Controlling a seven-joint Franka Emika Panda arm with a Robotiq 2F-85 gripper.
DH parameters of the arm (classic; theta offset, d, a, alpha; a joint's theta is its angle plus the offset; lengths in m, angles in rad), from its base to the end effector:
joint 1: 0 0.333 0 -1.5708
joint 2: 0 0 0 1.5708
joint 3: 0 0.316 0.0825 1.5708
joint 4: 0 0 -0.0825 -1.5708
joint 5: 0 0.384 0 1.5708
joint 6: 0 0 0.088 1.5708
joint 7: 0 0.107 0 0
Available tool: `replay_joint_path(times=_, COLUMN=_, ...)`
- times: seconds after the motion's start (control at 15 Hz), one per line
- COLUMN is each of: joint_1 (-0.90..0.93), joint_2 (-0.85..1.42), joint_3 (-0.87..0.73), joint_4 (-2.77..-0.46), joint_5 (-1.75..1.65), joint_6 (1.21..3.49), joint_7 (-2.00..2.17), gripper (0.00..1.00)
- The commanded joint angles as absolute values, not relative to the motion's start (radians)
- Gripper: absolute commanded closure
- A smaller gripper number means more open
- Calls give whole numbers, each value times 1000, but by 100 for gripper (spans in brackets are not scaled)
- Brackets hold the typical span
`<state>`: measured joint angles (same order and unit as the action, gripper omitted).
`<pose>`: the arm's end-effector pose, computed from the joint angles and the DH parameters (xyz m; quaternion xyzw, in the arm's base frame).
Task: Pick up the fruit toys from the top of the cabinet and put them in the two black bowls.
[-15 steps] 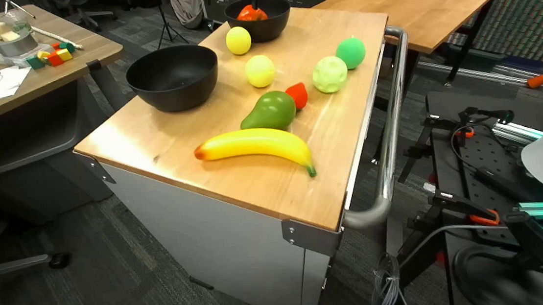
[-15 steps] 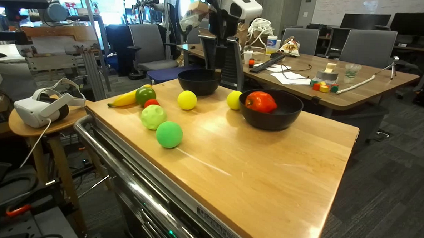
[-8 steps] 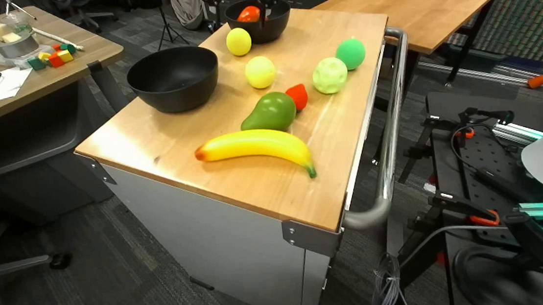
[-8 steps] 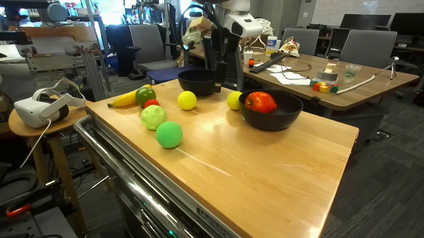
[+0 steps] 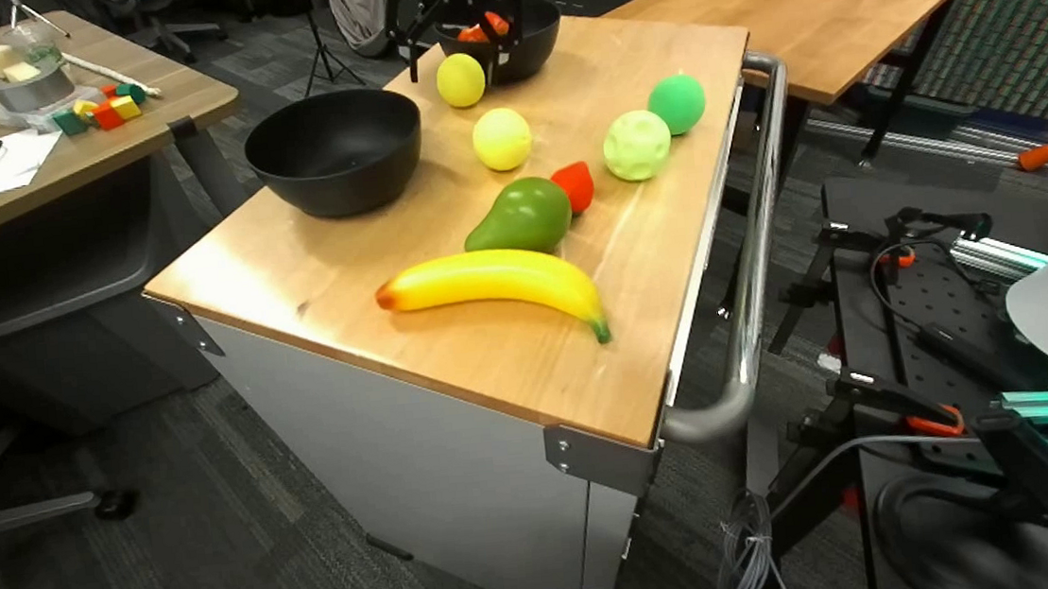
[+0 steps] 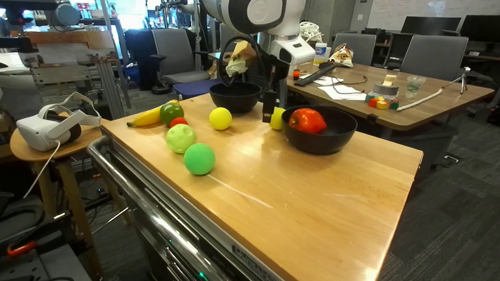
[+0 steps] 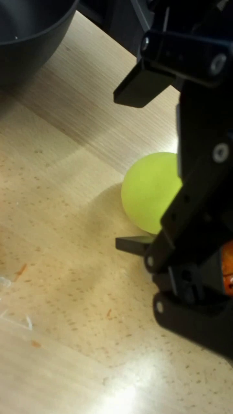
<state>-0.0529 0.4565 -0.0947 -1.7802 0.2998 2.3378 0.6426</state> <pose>0.6593 -0.0877 0.3119 -0.8783 0.4661 -0.0282 0.1024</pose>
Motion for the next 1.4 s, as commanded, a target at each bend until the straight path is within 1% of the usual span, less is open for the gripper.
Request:
replay_joint_path(times=0.0, joint_1=-40, joint_2=488, joint_3=-112, joint_4=-1747, joint_5=287, joint_6=2377, joint_7=682, gripper=1)
replay_joint_path(times=0.07, joint_1=-40, joint_2=492, joint_3=-115, joint_4=-1746, joint_5=284, joint_6=2378, joint_7=686, gripper=21)
replay_joint_path(times=0.2, joint_1=-39, joint_2=498, joint_3=-119, joint_4=-1747, joint_5=279, joint_6=2379, joint_7=692, gripper=32)
replay_joint_path(times=0.53, joint_1=-40, joint_2=497, joint_3=-123, joint_4=-1753, joint_5=278, joint_6=2377, joint_7=695, gripper=71)
replay_joint_path(times=0.6, joint_1=-42, joint_2=495, joint_3=-123, joint_4=-1755, joint_5=279, joint_6=2375, joint_7=695, gripper=75)
replay_joint_path(times=0.8, joint_1=-54, joint_2=481, joint_3=-108, joint_4=-1760, joint_5=304, joint_6=2353, joint_7=678, gripper=82)
replay_joint_path(times=1.0, joint_1=-74, joint_2=431, joint_3=-78, joint_4=-1776, joint_5=352, joint_6=2305, joint_7=630, gripper=83)
replay_joint_path(times=1.2, joint_1=-69, joint_2=332, joint_3=-58, joint_4=-1795, joint_5=356, joint_6=2231, joint_7=553, gripper=83)
replay_joint_path(times=1.33, joint_1=-38, joint_2=259, joint_3=-91, joint_4=-1798, joint_5=248, joint_6=2192, joint_7=546, gripper=83)
